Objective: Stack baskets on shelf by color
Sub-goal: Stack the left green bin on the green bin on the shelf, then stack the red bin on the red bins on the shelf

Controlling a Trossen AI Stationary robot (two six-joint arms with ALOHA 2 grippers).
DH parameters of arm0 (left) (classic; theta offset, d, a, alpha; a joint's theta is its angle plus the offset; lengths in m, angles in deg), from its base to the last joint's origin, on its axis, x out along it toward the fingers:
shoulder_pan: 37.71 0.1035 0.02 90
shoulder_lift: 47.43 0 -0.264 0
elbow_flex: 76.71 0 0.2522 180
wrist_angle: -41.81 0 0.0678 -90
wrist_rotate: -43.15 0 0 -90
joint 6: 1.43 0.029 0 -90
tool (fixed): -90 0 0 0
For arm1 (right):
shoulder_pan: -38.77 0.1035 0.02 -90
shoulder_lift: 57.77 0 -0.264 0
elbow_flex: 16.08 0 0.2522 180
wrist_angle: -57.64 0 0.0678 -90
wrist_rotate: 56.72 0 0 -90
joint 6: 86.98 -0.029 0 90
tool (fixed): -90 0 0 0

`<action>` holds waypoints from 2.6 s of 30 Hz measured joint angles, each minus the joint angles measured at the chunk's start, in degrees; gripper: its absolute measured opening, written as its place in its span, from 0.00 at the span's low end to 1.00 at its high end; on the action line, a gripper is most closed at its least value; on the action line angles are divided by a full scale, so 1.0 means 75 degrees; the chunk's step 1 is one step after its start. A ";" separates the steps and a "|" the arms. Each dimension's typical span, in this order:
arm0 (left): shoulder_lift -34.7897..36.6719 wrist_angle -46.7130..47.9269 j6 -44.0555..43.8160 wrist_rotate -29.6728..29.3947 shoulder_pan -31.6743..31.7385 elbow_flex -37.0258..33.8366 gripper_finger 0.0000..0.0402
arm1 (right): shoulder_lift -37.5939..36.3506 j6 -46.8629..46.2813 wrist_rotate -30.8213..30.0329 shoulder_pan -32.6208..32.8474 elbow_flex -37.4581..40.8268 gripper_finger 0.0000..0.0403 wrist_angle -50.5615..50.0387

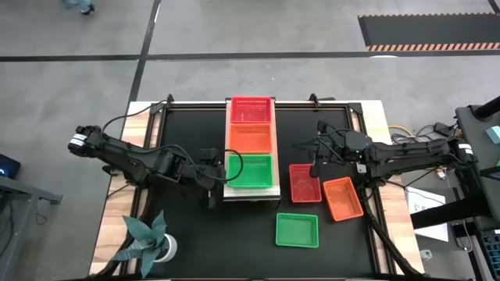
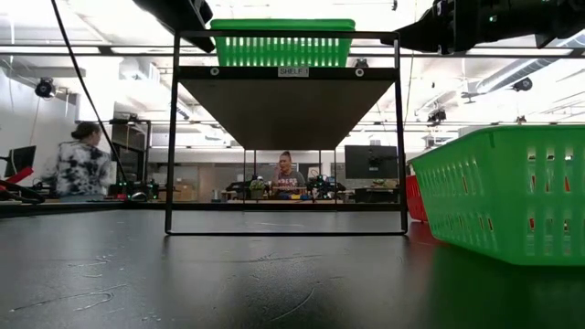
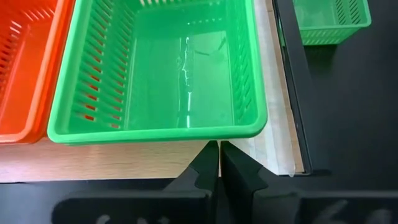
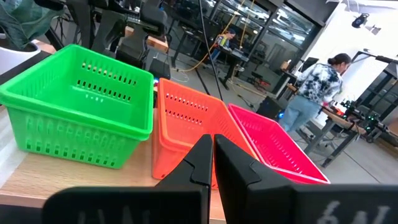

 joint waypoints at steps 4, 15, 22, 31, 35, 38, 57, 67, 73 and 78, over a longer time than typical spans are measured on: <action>0.0000 0.0002 0.0000 0.0003 0.0000 0.0015 0.00 | 0.0000 0.0000 0.0000 0.0000 0.0000 0.02 0.0000; 0.0003 -0.0029 0.0000 0.0006 0.0000 -0.0003 0.00 | 0.0000 -0.0003 0.0000 0.0000 0.0000 0.02 -0.0003; 0.0006 -0.0182 0.0356 0.0009 0.0000 -0.0012 0.00 | 0.0000 -0.0003 0.0000 0.0000 0.0000 0.02 -0.0003; 0.0101 0.0158 0.0520 0.0009 0.0000 -0.0014 0.00 | 0.0000 -0.0189 0.0000 0.0000 0.0000 0.02 -0.0079; 0.0272 0.0174 0.0957 0.0006 -0.0007 -0.0019 0.00 | 0.0000 -0.0582 0.0000 0.0000 0.0000 0.02 -0.0079; 0.0390 0.0143 0.1284 0.0000 -0.0007 -0.0033 0.00 | 0.0003 -0.1024 0.0000 0.0000 -0.0070 0.02 -0.0183; 0.0737 -0.0189 0.4003 -0.0026 -0.0006 -0.0256 0.00 | 0.0006 -0.4879 -0.0112 0.1649 -0.0979 0.02 -0.2846; 0.1877 -0.1264 0.4742 -0.0031 0.0048 -0.1552 0.00 | 0.0090 -0.6172 -0.1151 0.2440 -0.0989 0.02 -0.2924; 0.2772 -0.2120 0.5212 -0.0455 0.0052 -0.2444 0.00 | 0.0714 -0.6441 -0.1186 0.2608 -0.1529 0.02 -0.3258; 0.3379 -0.2767 0.5782 -0.0469 0.0061 -0.2875 0.00 | 0.1485 -0.7386 -0.1208 0.2605 -0.2641 0.02 -0.5111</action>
